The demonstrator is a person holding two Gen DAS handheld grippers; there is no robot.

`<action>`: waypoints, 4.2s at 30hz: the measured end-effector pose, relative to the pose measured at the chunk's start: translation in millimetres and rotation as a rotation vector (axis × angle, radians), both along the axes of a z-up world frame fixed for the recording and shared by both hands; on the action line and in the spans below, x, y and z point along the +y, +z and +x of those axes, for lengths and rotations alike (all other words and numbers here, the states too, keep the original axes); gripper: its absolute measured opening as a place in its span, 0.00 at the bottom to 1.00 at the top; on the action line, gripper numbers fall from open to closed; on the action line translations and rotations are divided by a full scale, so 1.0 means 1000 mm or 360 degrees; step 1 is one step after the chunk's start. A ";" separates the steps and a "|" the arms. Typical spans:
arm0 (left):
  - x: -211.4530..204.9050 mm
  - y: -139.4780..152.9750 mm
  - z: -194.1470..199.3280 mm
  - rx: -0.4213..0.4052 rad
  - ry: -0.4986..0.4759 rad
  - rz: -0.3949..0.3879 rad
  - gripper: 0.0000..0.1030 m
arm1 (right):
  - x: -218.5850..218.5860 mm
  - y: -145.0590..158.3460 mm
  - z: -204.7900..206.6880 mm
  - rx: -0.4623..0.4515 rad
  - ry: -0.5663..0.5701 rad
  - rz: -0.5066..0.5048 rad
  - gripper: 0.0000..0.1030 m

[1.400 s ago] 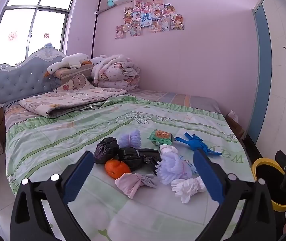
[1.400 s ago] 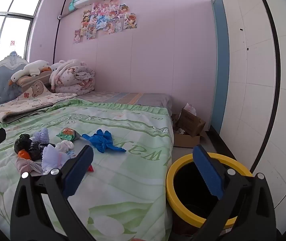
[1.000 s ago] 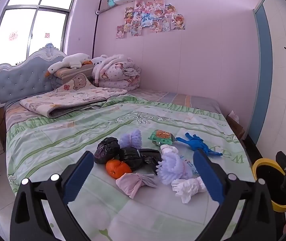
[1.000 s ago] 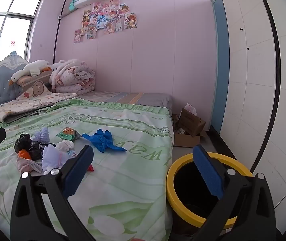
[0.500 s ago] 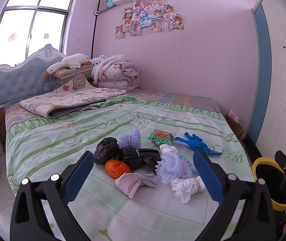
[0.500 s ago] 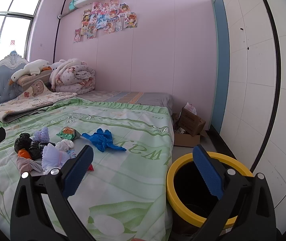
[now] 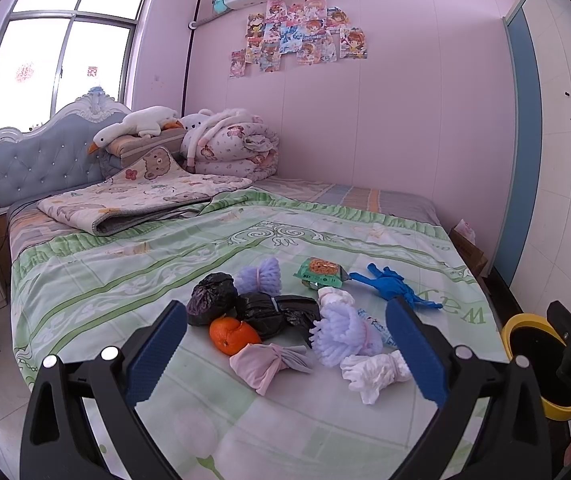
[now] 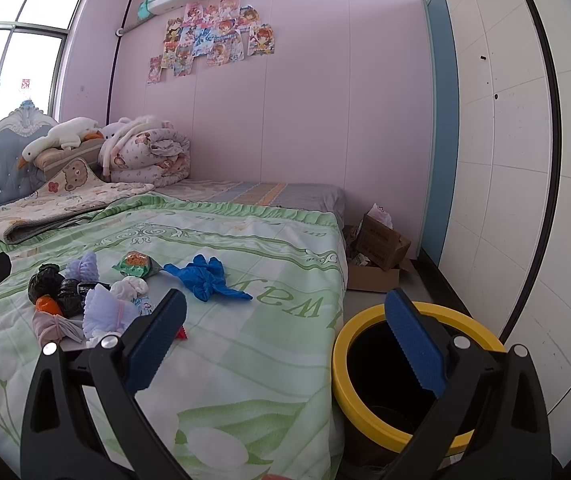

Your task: Collect trash

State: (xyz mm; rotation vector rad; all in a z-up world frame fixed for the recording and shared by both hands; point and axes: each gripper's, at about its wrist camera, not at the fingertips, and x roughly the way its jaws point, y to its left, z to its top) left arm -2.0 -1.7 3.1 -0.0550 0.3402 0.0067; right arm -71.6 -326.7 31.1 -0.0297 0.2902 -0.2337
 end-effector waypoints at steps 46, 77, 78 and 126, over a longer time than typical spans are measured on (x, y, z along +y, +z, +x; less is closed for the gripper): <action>-0.001 -0.003 0.001 0.0006 0.0000 -0.0004 0.93 | 0.005 -0.009 0.002 0.0031 0.0000 -0.0010 0.93; -0.003 -0.015 0.016 0.0033 0.0110 0.0066 0.93 | 0.007 0.000 0.012 0.0065 0.0063 -0.0012 0.93; -0.004 -0.015 0.018 0.0031 0.0122 0.0085 0.93 | 0.007 0.002 0.013 0.0058 0.0062 -0.0023 0.93; 0.095 -0.078 0.211 0.0804 0.0115 0.0018 0.93 | 0.048 -0.074 0.327 0.0844 0.0461 -0.0064 0.92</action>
